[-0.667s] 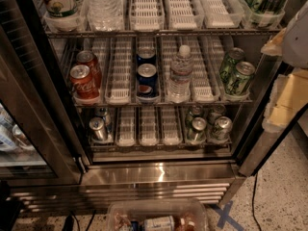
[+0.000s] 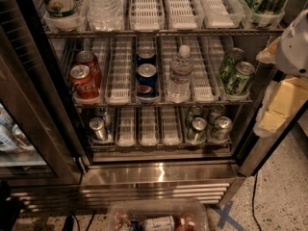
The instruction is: Pick water bottle from bottom shelf of fridge
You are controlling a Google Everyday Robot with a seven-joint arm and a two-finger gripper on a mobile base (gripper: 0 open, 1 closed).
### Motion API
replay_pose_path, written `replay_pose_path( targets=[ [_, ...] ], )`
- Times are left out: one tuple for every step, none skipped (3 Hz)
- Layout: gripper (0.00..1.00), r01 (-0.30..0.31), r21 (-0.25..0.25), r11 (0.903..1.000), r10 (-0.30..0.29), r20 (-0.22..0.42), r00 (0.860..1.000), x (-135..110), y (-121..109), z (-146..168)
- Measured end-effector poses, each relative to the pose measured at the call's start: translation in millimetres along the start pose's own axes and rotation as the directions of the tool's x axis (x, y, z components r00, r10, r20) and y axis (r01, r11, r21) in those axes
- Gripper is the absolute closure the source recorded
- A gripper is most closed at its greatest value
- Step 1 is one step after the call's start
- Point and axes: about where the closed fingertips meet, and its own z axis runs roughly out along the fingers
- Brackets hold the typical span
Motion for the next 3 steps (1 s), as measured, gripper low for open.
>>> replay_pose_path(
  targets=[
    [0.00,0.003,-0.026,0.9997,-0.001,0.088,0.996,-14.1,16.6,38.1],
    [0.00,0.003,-0.026,0.9997,-0.001,0.088,0.996,-14.1,16.7,38.1],
    [0.00,-0.009,-0.017,0.9998,0.011,0.121,0.993,-19.1,26.3,46.5]
  ],
)
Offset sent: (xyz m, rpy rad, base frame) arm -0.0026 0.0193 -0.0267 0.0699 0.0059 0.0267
